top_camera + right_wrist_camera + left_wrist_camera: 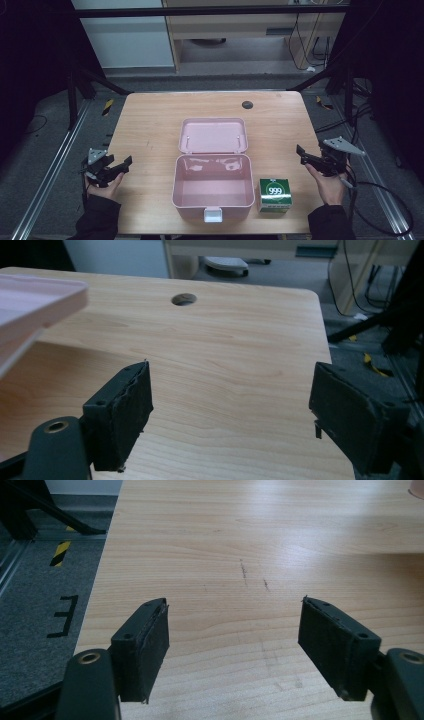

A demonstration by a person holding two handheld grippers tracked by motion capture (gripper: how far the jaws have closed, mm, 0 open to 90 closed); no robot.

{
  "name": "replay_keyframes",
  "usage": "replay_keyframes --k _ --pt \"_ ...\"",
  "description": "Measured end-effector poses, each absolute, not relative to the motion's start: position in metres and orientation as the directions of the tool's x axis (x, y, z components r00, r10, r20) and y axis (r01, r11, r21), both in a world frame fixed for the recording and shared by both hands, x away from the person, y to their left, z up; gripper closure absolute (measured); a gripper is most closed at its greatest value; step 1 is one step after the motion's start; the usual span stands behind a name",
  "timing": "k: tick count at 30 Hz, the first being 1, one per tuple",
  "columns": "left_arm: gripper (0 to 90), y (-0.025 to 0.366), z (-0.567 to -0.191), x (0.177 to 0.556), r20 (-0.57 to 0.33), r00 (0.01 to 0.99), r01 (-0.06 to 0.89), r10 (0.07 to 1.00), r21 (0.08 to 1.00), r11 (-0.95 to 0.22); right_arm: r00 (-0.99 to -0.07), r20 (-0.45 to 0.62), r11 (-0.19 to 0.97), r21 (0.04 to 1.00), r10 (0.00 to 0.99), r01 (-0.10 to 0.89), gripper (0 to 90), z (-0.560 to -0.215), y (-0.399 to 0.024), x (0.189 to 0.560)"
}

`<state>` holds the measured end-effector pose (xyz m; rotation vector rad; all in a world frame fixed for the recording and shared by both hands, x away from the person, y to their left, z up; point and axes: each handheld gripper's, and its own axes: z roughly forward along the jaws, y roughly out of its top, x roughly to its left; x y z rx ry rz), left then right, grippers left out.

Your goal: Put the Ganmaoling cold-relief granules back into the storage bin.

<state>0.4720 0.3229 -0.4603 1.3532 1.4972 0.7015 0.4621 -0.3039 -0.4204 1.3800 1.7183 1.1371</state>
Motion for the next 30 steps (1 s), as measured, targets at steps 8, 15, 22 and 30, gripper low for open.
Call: replay_keyframes --k 8,15,22,30 --pt "29.5 0.325 -0.457 0.470 -0.271 0.071 0.403 0.960 0.888 0.221 -0.300 -0.032 0.138 0.930 0.953 0.341 16.5 -0.392 -0.292 0.454" --pt "29.8 0.327 -0.457 0.470 -0.267 0.073 0.413 0.961 0.885 0.215 -0.359 -0.049 0.187 0.913 0.932 0.362 16.5 -0.376 -0.286 0.455" --pt "30.6 0.323 -0.460 0.470 -0.248 0.092 0.428 0.965 0.884 0.186 -0.451 -0.081 0.271 0.887 0.889 0.374 14.3 -0.367 -0.282 0.460" --pt "30.4 0.322 -0.462 0.472 -0.238 0.106 0.443 0.966 0.880 0.168 -0.552 -0.138 0.377 0.859 0.822 0.346 13.9 -0.347 -0.273 0.458"
